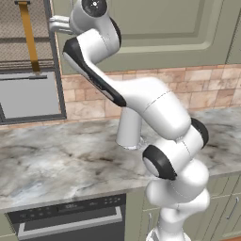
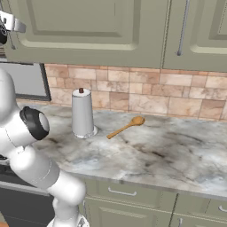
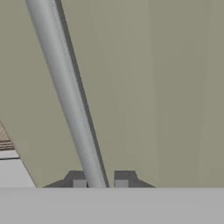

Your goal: Pick the spray and sponge from the cabinet and place them on the counter.

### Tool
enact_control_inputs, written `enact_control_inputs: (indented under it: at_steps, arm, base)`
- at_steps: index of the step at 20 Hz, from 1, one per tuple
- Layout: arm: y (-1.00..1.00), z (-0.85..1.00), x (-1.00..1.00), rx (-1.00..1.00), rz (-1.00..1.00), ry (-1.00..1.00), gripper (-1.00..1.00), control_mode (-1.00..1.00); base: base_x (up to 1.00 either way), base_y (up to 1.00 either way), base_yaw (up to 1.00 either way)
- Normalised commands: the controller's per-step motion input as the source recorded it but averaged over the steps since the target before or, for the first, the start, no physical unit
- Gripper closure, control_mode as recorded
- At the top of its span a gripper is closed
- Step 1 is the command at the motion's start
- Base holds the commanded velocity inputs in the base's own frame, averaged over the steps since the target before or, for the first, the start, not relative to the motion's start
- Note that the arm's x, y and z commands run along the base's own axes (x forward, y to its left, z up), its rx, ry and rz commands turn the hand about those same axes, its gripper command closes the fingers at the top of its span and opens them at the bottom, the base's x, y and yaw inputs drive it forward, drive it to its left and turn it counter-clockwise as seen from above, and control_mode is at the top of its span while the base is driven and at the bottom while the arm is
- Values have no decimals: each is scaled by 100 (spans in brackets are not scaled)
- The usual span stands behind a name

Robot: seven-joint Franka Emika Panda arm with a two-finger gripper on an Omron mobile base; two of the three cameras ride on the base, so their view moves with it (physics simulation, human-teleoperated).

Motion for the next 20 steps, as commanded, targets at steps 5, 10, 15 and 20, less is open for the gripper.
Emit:
enact_control_inputs:
  at_steps: [5,10,15,20]
  arm:
    - [-46,0,-18,0,8,0,100,-100]
    - [-61,0,-18,0,8,0,100,-100]
    - [-68,0,-15,2,10,0,100,-100]
    - [-71,0,-11,3,9,0,100,-100]
  base:
    - [0,0,0]
    - [0,0,0]
    - [0,0,0]
    - [0,0,0]
